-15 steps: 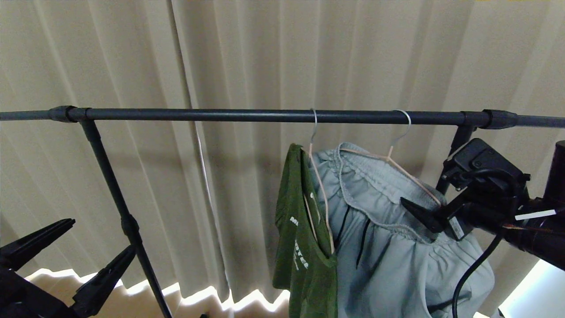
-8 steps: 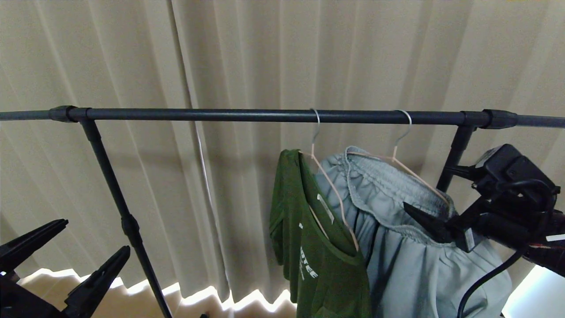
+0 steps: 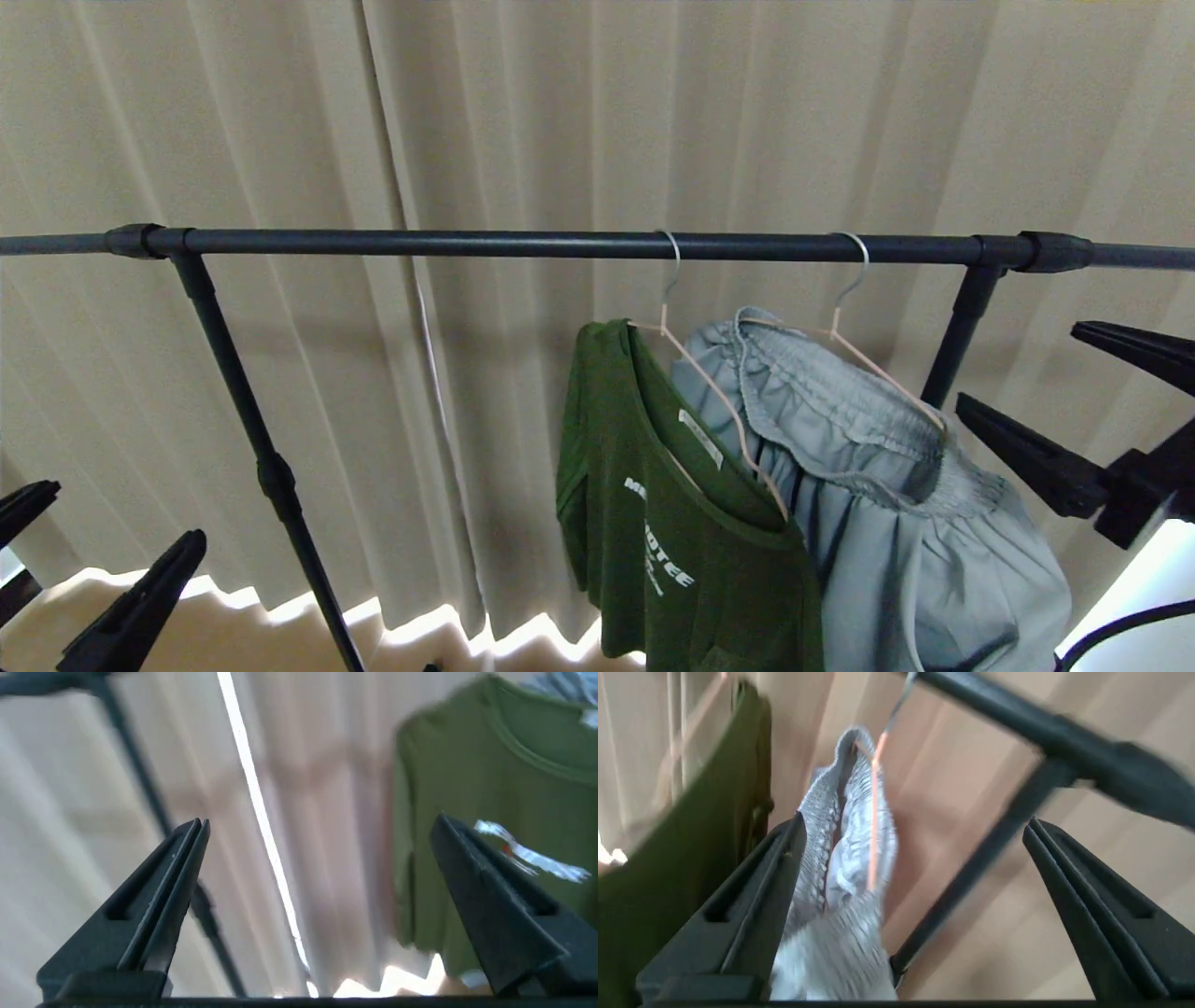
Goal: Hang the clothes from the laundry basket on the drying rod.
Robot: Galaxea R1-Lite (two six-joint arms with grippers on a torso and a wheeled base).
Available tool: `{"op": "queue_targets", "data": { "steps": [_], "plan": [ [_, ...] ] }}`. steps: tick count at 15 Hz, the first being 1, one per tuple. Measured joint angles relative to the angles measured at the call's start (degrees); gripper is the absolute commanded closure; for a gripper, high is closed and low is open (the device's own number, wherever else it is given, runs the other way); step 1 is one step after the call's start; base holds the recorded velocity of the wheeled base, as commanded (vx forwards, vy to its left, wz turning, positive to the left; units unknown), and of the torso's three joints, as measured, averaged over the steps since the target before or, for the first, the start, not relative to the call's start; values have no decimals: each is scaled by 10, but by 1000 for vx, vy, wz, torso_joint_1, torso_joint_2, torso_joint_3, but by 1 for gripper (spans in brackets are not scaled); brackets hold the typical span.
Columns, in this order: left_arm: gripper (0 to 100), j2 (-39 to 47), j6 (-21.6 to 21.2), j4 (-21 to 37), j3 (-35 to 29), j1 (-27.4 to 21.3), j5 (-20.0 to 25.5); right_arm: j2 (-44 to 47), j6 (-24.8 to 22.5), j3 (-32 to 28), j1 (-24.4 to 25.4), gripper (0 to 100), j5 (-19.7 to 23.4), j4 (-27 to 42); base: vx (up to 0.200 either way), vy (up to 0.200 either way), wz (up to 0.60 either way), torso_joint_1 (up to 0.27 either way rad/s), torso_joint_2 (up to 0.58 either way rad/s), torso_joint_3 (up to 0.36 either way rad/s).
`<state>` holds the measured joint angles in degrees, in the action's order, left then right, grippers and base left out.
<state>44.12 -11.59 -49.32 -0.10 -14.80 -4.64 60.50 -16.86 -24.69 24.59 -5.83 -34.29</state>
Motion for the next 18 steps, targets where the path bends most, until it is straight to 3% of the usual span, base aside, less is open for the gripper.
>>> {"op": "queue_targets", "data": {
  "steps": [2,6,10,13,15,18],
  "plan": [
    [0,-33,0,32,0,45,0,-53,20,39,0,0,0,4,0,0,0,0,0,0],
    [0,-134,0,172,0,121,2,-158,91,132,0,0,-4,37,0,0,0,0,0,0],
    [0,-263,0,353,-1,134,5,-257,131,154,-15,0,-7,169,0,0,0,0,0,0],
    [0,-356,18,457,0,137,5,-330,157,156,-26,0,-10,274,0,0,0,0,0,0],
    [0,-396,57,475,0,141,4,-370,178,156,-28,0,-37,342,0,0,0,0,0,0],
    [0,-424,64,475,1,147,-6,-427,182,156,-29,0,-97,445,0,0,0,0,0,0]
  ]
}}
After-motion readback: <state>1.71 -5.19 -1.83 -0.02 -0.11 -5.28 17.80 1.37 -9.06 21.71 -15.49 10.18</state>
